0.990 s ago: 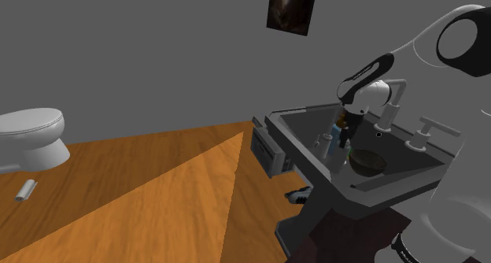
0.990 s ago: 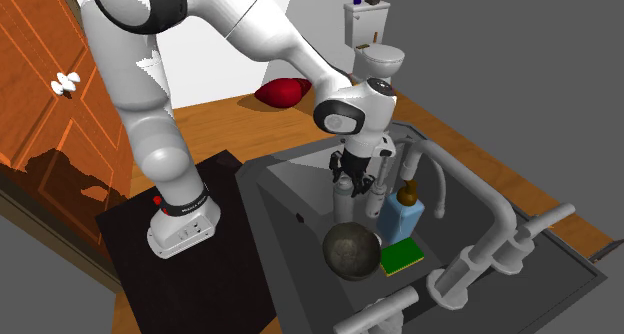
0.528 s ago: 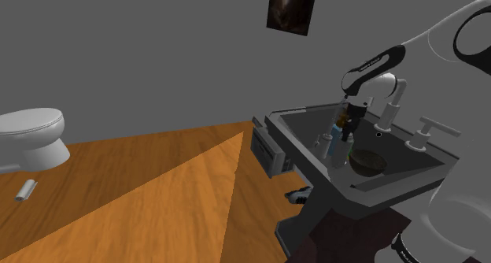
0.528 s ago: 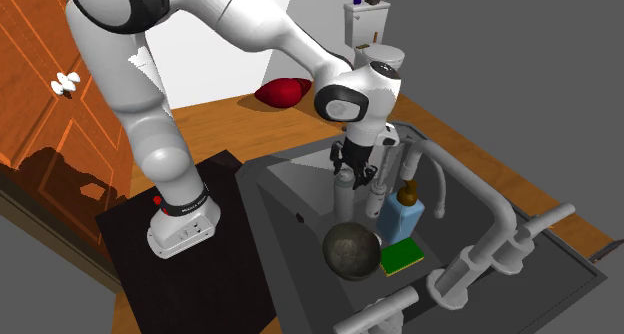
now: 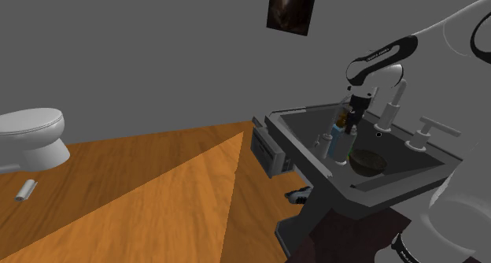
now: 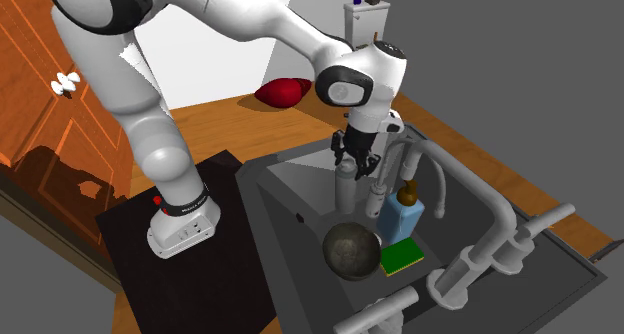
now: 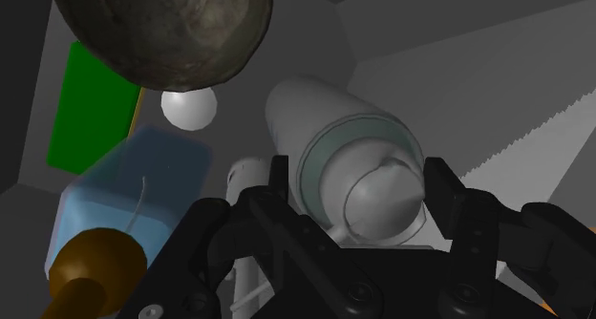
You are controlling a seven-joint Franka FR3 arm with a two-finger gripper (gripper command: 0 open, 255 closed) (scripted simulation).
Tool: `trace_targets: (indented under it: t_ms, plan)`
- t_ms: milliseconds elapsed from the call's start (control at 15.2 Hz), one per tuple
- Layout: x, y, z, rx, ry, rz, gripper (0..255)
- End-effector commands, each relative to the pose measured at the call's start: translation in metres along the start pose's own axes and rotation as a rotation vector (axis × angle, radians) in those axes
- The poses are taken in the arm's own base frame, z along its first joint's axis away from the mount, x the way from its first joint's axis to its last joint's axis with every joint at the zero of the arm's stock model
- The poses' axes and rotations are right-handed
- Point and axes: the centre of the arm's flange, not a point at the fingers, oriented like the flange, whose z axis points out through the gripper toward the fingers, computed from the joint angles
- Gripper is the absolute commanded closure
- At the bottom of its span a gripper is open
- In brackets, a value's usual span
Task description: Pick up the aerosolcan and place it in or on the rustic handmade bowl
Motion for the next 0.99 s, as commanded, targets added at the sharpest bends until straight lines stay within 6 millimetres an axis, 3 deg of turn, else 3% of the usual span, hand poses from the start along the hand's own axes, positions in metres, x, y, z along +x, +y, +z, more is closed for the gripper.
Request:
trace_targets:
  t_ms: [0,924]
  plan:
    - [-0.001,-0.002,-0.011,0.000,0.000,0.000,255]
    - [-0.007,-0.011,-0.085,0.000,0.000,0.000,255]
